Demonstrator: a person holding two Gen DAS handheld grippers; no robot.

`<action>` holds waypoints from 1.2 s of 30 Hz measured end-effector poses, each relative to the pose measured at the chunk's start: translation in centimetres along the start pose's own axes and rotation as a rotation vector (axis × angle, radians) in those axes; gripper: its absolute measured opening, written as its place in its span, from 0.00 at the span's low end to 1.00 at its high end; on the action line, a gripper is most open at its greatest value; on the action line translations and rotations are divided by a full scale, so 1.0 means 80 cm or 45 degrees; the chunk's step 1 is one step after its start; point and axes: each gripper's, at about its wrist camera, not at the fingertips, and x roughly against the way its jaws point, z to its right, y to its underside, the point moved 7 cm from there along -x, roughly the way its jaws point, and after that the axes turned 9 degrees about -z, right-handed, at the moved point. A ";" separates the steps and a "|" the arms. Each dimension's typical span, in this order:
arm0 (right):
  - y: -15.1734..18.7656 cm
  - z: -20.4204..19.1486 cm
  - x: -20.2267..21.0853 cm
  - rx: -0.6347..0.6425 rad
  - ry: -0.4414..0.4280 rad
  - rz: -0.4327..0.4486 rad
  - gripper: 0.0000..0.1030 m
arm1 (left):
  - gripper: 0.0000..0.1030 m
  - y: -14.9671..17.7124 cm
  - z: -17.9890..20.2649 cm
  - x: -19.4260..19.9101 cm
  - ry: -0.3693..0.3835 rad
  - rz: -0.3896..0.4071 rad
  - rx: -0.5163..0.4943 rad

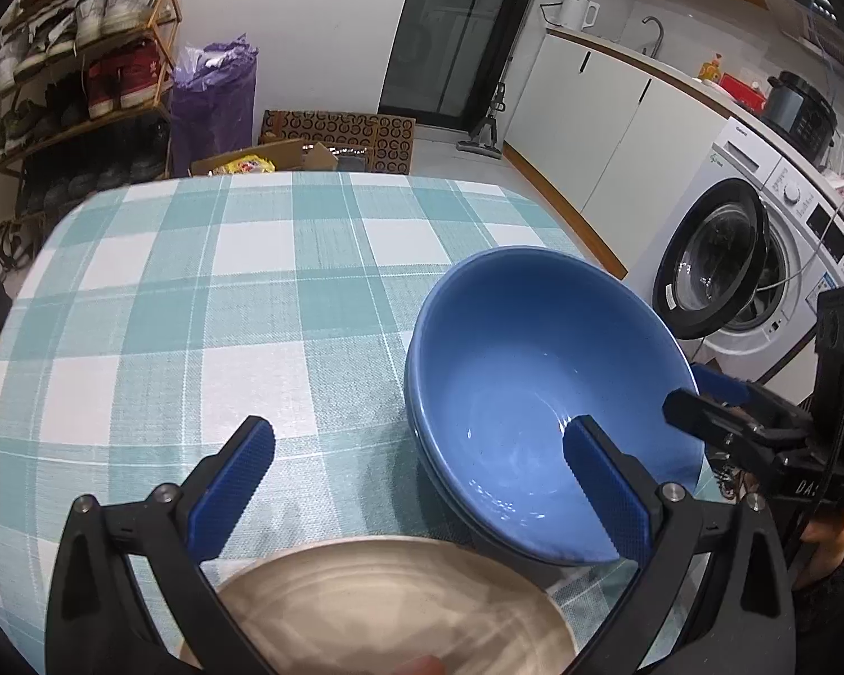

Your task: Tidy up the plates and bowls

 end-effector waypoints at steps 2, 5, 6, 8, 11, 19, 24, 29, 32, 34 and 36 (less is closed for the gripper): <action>0.001 -0.001 -0.005 -0.003 -0.010 -0.009 0.99 | 1.00 0.000 -0.002 -0.004 0.015 -0.010 0.018; 0.002 -0.002 -0.011 -0.017 -0.029 -0.021 0.99 | 1.00 -0.001 -0.004 -0.010 0.029 -0.022 0.042; 0.002 -0.003 -0.013 -0.021 -0.038 -0.025 0.99 | 1.00 -0.001 -0.004 -0.011 0.035 -0.024 0.049; 0.002 -0.003 -0.015 -0.025 -0.044 -0.028 0.99 | 1.00 -0.001 -0.005 -0.014 0.038 -0.028 0.061; 0.003 -0.003 -0.020 -0.037 -0.054 -0.037 0.99 | 1.00 -0.003 -0.006 -0.018 0.054 -0.039 0.078; 0.002 -0.008 -0.029 -0.065 -0.093 -0.060 0.89 | 0.90 0.000 0.007 -0.022 0.147 -0.062 0.063; 0.003 -0.013 -0.032 -0.069 -0.112 -0.077 0.77 | 0.76 0.003 0.015 -0.021 0.194 -0.073 0.060; 0.003 -0.019 -0.028 -0.072 -0.148 -0.063 0.68 | 0.57 0.004 0.020 -0.023 0.223 -0.086 0.061; 0.003 -0.021 -0.025 -0.072 -0.159 -0.055 0.64 | 0.52 0.004 0.021 -0.023 0.231 -0.086 0.066; 0.003 -0.022 -0.024 -0.076 -0.158 -0.048 0.64 | 0.50 0.004 0.021 -0.023 0.222 -0.087 0.071; 0.004 -0.021 -0.022 -0.083 -0.160 -0.045 0.63 | 0.48 0.004 0.020 -0.022 0.216 -0.088 0.073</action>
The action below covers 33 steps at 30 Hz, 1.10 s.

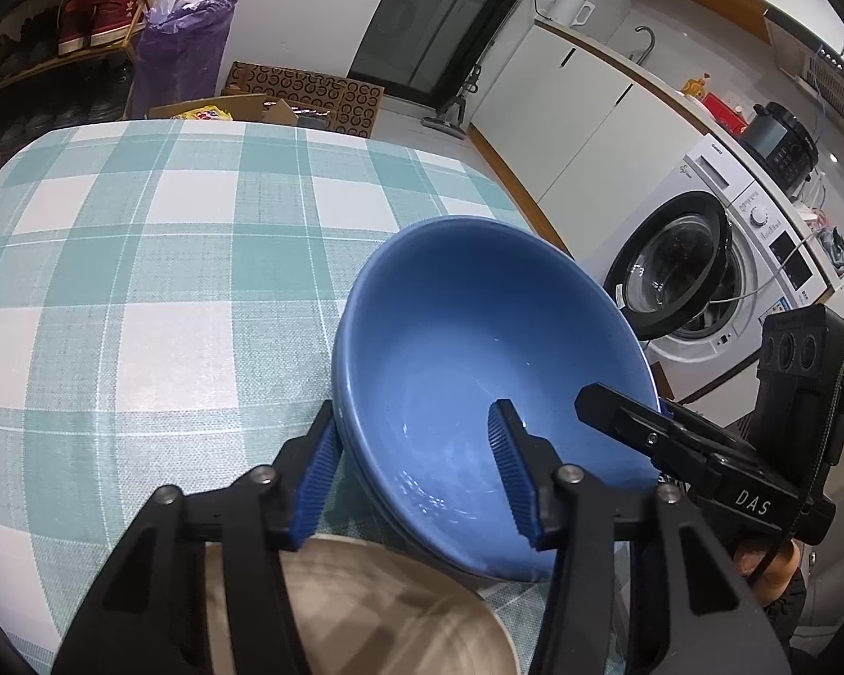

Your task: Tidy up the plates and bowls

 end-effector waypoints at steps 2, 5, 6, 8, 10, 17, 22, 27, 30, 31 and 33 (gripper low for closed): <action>0.001 0.001 0.002 -0.003 -0.006 0.003 0.62 | 0.48 0.000 -0.001 0.000 -0.005 0.001 -0.001; 0.002 0.003 0.003 -0.004 -0.012 0.003 0.59 | 0.47 0.000 0.000 -0.001 -0.020 0.001 -0.008; 0.002 0.004 0.003 -0.002 -0.006 0.002 0.57 | 0.47 0.000 -0.001 -0.001 -0.023 0.002 -0.006; 0.002 0.007 0.004 -0.003 0.000 0.003 0.53 | 0.47 0.000 0.000 -0.001 -0.029 0.004 -0.004; 0.002 0.008 0.004 -0.005 0.002 0.004 0.51 | 0.47 0.000 0.000 -0.001 -0.034 0.005 -0.006; 0.003 0.013 0.005 -0.016 0.017 0.014 0.45 | 0.46 0.001 0.000 0.000 -0.046 0.006 -0.010; 0.003 0.015 0.005 -0.024 0.018 0.017 0.43 | 0.45 0.002 -0.001 0.001 -0.052 0.007 -0.007; 0.003 0.016 0.005 -0.029 0.020 0.016 0.42 | 0.45 0.003 0.000 0.001 -0.053 0.005 -0.010; 0.004 0.017 0.008 -0.030 0.025 0.018 0.42 | 0.45 0.004 0.003 0.001 -0.055 0.004 -0.014; 0.004 0.017 0.009 -0.031 0.026 0.019 0.42 | 0.45 0.004 0.003 0.001 -0.055 0.004 -0.013; 0.005 0.017 0.010 -0.029 0.028 0.022 0.42 | 0.45 0.004 0.003 0.002 -0.058 0.007 -0.017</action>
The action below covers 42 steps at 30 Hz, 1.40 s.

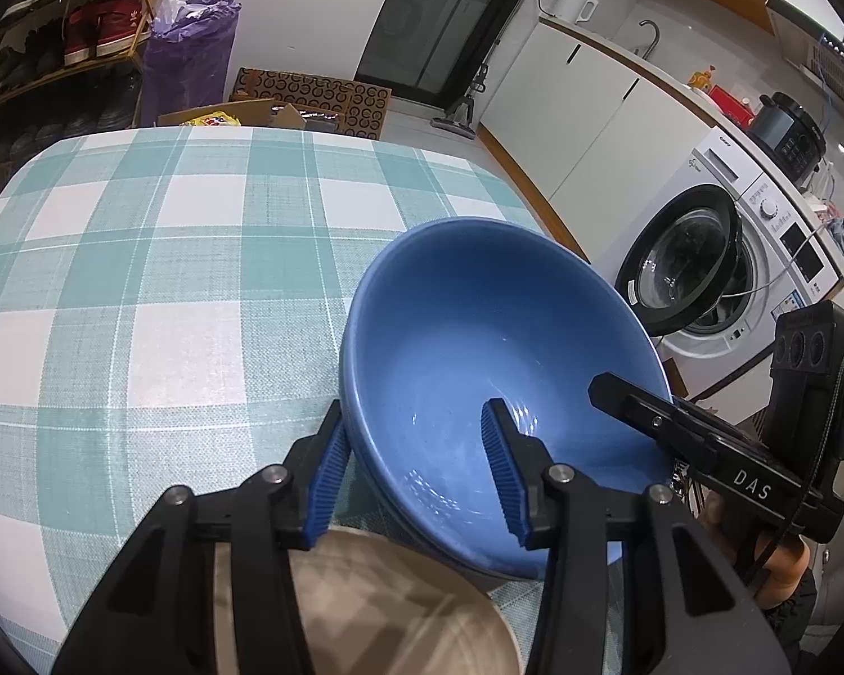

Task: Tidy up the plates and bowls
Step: 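Carry the nested blue bowls over the cream plate stack with both grippers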

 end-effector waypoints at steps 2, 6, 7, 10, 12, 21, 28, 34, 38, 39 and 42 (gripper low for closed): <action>0.000 0.000 0.001 0.002 0.000 0.002 0.42 | 0.45 0.000 0.001 0.001 -0.001 0.003 -0.003; 0.002 0.000 0.005 0.001 0.002 0.007 0.42 | 0.45 0.000 0.005 0.004 -0.004 0.009 -0.014; 0.002 0.000 0.007 0.001 0.003 0.010 0.42 | 0.45 0.000 0.006 0.004 -0.005 0.010 -0.017; 0.003 0.000 0.011 0.001 0.001 0.015 0.42 | 0.45 0.000 0.007 0.007 -0.005 0.015 -0.020; 0.002 0.000 0.012 0.002 0.001 0.019 0.42 | 0.45 0.000 0.009 0.010 -0.005 0.019 -0.024; 0.003 -0.006 0.029 0.012 -0.001 0.045 0.42 | 0.45 0.002 0.018 0.025 -0.010 0.044 -0.043; 0.006 -0.016 0.047 0.027 -0.002 0.072 0.42 | 0.45 0.006 0.025 0.041 -0.012 0.067 -0.054; 0.011 -0.026 0.062 0.033 -0.004 0.083 0.42 | 0.45 0.010 0.029 0.054 -0.013 0.081 -0.056; 0.013 -0.033 0.069 0.037 -0.006 0.095 0.42 | 0.45 0.014 0.031 0.065 -0.014 0.092 -0.061; 0.013 -0.033 0.070 0.037 -0.007 0.097 0.42 | 0.45 0.015 0.032 0.067 -0.014 0.095 -0.063; 0.017 -0.040 0.077 0.042 -0.008 0.104 0.42 | 0.45 0.018 0.034 0.076 -0.013 0.104 -0.068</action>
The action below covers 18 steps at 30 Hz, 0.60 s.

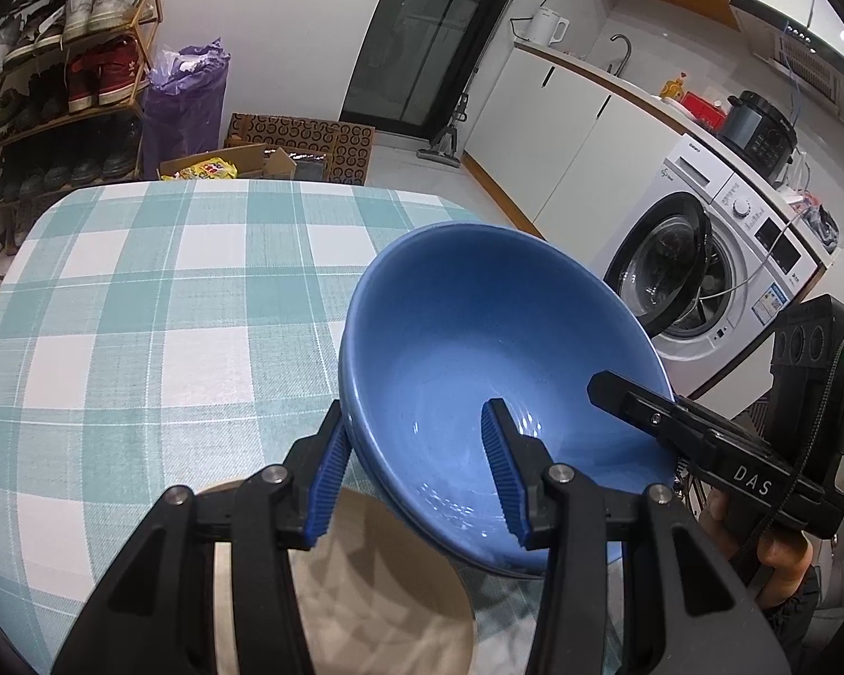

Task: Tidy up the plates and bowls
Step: 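Carry the nested blue bowls over the cream plate stack with both grippers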

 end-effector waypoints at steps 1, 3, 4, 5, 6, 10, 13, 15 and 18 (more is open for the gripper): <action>0.001 -0.002 0.003 0.001 -0.001 0.002 0.42 | 0.45 0.001 0.001 0.002 0.000 0.002 0.000; 0.004 -0.006 0.007 0.003 -0.001 0.004 0.42 | 0.45 0.002 0.002 0.007 -0.003 0.007 -0.003; 0.005 -0.008 0.010 0.005 0.000 0.008 0.42 | 0.45 0.004 0.003 0.010 -0.004 0.012 -0.006; 0.005 -0.008 0.010 0.007 0.001 0.009 0.42 | 0.45 0.005 0.004 0.012 -0.004 0.014 -0.007; 0.005 -0.009 0.012 0.008 0.002 0.010 0.42 | 0.45 0.006 0.004 0.015 -0.005 0.015 -0.007; 0.009 -0.016 0.021 0.012 -0.001 0.017 0.42 | 0.45 0.011 0.005 0.023 -0.007 0.022 -0.009; 0.011 -0.023 0.025 0.018 -0.002 0.021 0.42 | 0.45 0.013 0.004 0.030 -0.009 0.032 -0.010; 0.012 -0.026 0.028 0.021 -0.003 0.023 0.42 | 0.45 0.015 0.004 0.034 -0.014 0.036 -0.012; 0.016 -0.033 0.032 0.026 -0.005 0.024 0.42 | 0.45 0.019 0.003 0.041 -0.017 0.041 -0.011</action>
